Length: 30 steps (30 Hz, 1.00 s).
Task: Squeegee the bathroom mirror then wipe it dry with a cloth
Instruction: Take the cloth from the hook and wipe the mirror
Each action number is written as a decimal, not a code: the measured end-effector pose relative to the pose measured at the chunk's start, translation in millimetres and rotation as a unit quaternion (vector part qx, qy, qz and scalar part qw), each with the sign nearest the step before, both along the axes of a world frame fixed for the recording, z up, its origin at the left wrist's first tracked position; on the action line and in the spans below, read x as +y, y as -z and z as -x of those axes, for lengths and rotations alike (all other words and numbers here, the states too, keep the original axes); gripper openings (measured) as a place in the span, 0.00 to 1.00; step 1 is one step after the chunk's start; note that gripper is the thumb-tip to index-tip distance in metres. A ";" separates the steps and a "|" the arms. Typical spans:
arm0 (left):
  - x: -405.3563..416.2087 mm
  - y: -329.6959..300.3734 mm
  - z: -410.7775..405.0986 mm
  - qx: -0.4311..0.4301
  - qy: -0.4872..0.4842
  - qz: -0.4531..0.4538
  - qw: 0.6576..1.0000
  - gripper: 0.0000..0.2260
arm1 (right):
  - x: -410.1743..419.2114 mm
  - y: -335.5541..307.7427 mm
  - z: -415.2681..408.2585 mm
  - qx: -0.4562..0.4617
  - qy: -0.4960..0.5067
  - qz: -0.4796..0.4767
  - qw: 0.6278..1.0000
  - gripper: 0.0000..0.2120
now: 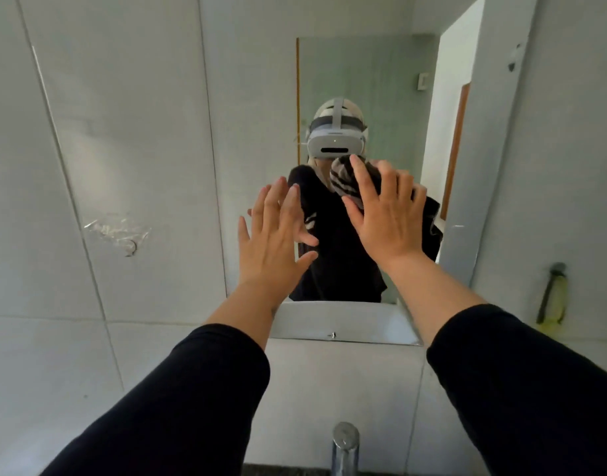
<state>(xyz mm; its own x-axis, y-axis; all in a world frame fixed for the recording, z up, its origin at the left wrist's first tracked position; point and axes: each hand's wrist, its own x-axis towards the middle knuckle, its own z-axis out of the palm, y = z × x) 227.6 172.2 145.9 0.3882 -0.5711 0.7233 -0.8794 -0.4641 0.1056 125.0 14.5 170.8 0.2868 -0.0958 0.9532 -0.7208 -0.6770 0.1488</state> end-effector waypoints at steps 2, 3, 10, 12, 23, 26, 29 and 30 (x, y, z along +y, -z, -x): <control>-12.1 1.6 10.0 -0.010 0.011 -0.002 1.000 0.45 | -13.1 3.7 18.7 -0.020 0.012 -0.022 0.999 0.26; -17.6 2.7 14.0 -0.015 0.014 -0.002 1.000 0.45 | -19.2 5.9 26.9 -0.035 0.017 -0.033 0.999 0.26; -43.3 12.9 22.0 -0.019 -0.004 0.001 1.000 0.43 | -47.6 25.2 64.4 -0.191 0.037 -0.120 0.974 0.25; -45.4 15.4 21.2 -0.023 -0.001 0.006 1.000 0.43 | -52.0 34.9 68.3 -0.240 0.042 -0.149 0.958 0.25; -36.9 18.8 14.2 -0.048 0.018 0.028 0.998 0.40 | -22.8 80.4 33.8 -0.281 0.032 -0.189 0.940 0.24; -23.7 24.2 7.0 -0.044 0.005 0.030 0.999 0.39 | -9.1 80.3 16.2 -0.233 0.018 -0.161 0.959 0.25; -5.5 30.6 -7.1 -0.036 -0.016 0.021 0.999 0.41 | 3.7 77.1 -6.8 -0.192 0.011 -0.124 0.973 0.25; 0.6 32.7 -12.2 -0.034 -0.025 0.017 0.999 0.42 | 9.0 75.9 -15.4 -0.172 0.006 -0.112 0.979 0.25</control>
